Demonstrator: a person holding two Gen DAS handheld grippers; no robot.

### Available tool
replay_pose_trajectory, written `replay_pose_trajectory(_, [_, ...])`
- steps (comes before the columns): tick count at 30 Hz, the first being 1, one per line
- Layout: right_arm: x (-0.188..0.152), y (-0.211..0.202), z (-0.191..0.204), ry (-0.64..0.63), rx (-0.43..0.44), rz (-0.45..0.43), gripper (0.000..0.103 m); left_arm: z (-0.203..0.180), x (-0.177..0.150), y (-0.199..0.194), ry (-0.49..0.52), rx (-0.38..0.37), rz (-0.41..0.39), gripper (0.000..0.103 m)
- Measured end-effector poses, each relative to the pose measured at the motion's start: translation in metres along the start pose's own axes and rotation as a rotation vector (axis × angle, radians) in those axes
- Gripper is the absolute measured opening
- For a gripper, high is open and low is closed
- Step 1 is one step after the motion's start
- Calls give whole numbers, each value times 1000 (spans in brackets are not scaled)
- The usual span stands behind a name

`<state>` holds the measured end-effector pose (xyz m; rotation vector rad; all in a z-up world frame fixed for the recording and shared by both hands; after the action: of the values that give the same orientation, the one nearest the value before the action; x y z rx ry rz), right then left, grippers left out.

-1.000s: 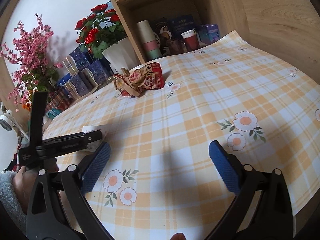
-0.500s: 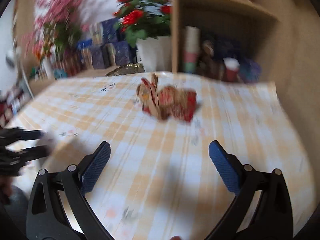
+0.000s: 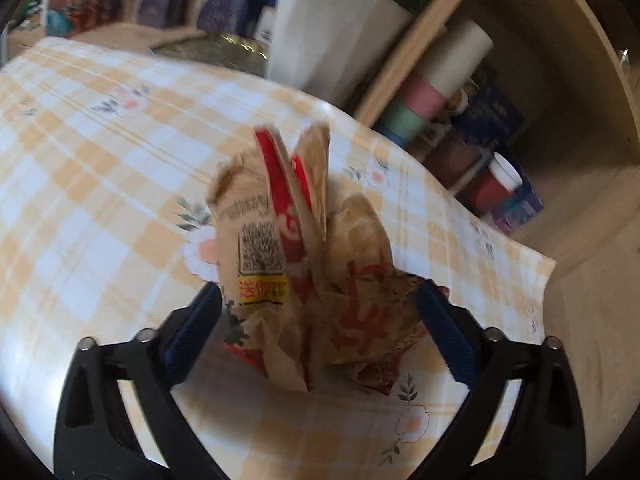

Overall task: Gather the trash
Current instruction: 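Carry the marker card and brown paper bag down over the brown bin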

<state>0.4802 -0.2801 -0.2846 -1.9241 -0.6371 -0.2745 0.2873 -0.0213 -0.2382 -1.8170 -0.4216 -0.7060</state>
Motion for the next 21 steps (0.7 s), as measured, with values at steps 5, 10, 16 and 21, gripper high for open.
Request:
replay_pose_trajectory(5, [-10,-34,-18,105,82,-133,69,0,-6,-14,26,4,-27,68])
replay_pose_trajectory(10, [-47,-93,-54,257,227,-246,68,-4,-19,-26,32,-17,-34,68])
replay_pose_trajectory(16, [-118,-153,-83,417,346,-309,68,-17,-35,-36,35,-42,-27,68])
replay_pose_trajectory(21, [-183,-198,-79,493,379,-316,68,-35,-47,-49,58,-63,-28,68])
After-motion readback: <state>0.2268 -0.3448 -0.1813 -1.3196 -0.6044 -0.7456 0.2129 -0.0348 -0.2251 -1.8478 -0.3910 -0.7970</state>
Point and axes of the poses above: each gripper's, at about its wrist camera, not at the fingertips, and y roughly the way its jaws point, z to its left, x to its top, the point moved 9 cm from there along y, roughly the way its jaws point, and after that the axes turned 6 degrees about z, right-handed, at the moved point
